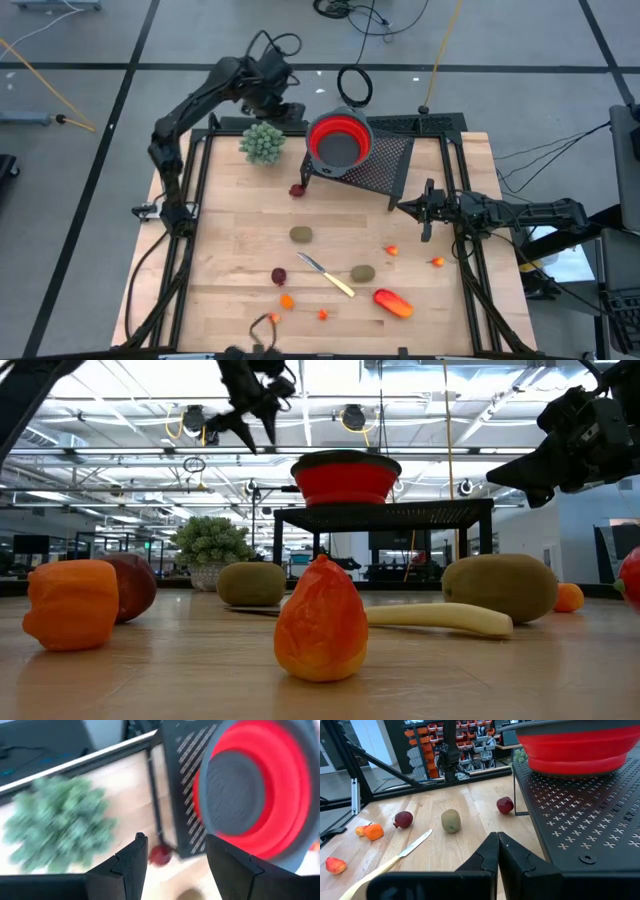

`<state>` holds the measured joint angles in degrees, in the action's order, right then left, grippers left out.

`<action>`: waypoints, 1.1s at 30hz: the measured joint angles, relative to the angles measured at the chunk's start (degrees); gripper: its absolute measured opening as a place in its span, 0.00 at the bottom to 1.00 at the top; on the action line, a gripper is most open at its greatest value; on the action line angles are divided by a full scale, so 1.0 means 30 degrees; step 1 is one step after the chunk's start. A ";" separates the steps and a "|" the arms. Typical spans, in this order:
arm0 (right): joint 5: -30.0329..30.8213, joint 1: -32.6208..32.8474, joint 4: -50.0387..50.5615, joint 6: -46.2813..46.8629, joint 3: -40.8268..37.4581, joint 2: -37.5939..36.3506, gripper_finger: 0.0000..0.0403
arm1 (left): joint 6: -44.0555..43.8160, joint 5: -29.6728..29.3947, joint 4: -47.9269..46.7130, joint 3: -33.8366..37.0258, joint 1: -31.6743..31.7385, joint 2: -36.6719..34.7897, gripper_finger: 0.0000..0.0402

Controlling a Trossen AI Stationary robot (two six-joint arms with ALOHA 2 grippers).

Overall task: Pick & Place Fruit
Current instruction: Put the brown kiwi into the red strainer bowl on the shelf

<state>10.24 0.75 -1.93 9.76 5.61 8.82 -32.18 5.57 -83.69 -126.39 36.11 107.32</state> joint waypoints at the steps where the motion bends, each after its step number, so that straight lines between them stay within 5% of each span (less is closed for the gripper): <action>1: 0.0000 0.0000 0.0007 0.0000 0.0000 0.0000 0.00 | -0.0241 -0.0518 -0.0468 0.0000 -0.0339 -0.0318 0.49; 14: 0.0000 0.0000 0.0007 0.0000 0.0000 0.0000 0.00 | 0.1094 -0.3873 -0.2116 0.0000 -0.6662 -0.2899 0.49; 24: 0.0000 0.0000 0.0007 0.0000 0.0000 0.0000 0.00 | 0.3787 -0.5267 -0.2001 0.0004 -1.2155 -0.2502 0.49; 33: 0.0000 0.0000 0.0006 0.0000 0.0000 0.0000 0.00 | 0.3643 -0.6071 -0.1842 0.0060 -1.5076 -0.1398 0.49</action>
<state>10.24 0.75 -1.92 9.76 5.61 8.82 -21.25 -12.65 -89.22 -126.21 -9.12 103.12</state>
